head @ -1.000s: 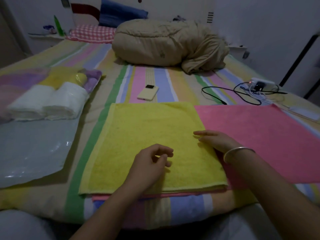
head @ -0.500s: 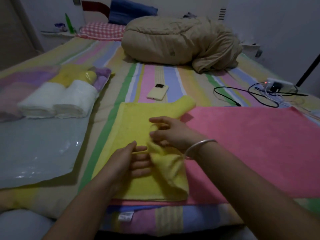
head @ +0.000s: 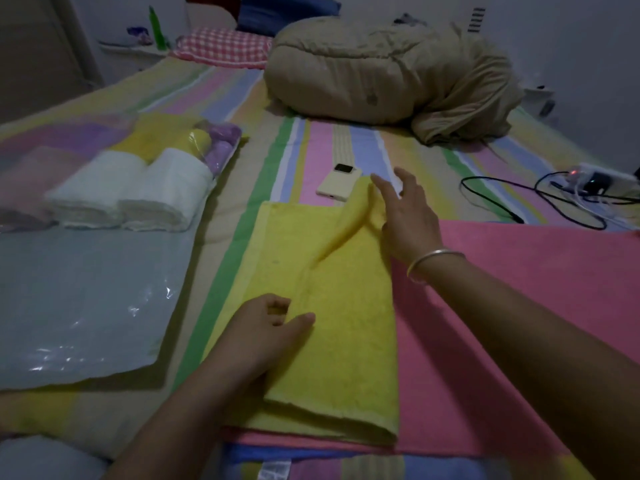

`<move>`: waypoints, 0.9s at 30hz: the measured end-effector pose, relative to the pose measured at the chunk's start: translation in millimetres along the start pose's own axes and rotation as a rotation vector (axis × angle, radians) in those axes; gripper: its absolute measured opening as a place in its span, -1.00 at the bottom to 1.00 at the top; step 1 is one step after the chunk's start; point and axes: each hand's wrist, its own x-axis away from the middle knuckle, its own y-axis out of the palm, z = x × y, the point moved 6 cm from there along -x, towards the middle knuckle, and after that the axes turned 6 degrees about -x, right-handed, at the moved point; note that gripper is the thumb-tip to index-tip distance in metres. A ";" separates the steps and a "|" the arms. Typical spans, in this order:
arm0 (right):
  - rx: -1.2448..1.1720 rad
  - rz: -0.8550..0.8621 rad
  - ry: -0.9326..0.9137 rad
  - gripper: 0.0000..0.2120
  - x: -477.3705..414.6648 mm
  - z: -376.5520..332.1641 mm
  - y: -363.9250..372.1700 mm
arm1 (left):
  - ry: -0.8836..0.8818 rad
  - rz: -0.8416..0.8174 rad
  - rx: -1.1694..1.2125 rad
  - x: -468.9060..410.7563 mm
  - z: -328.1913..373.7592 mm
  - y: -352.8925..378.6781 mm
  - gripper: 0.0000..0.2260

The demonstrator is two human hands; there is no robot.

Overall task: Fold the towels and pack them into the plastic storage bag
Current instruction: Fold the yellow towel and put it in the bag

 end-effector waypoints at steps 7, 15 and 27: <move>-0.116 -0.298 0.056 -0.39 -63.9 1.7 42.5 | 0.211 0.044 -0.110 -0.8 1.9 -3.9 -0.57; -0.099 -0.439 0.228 -0.50 -77.6 -2.2 73.0 | 0.349 -0.078 -0.185 1.9 2.9 2.2 -0.74; -0.324 -0.218 0.019 -0.79 -101.0 -84.6 41.6 | 0.392 0.185 -0.221 38.1 -1.0 -35.2 -0.69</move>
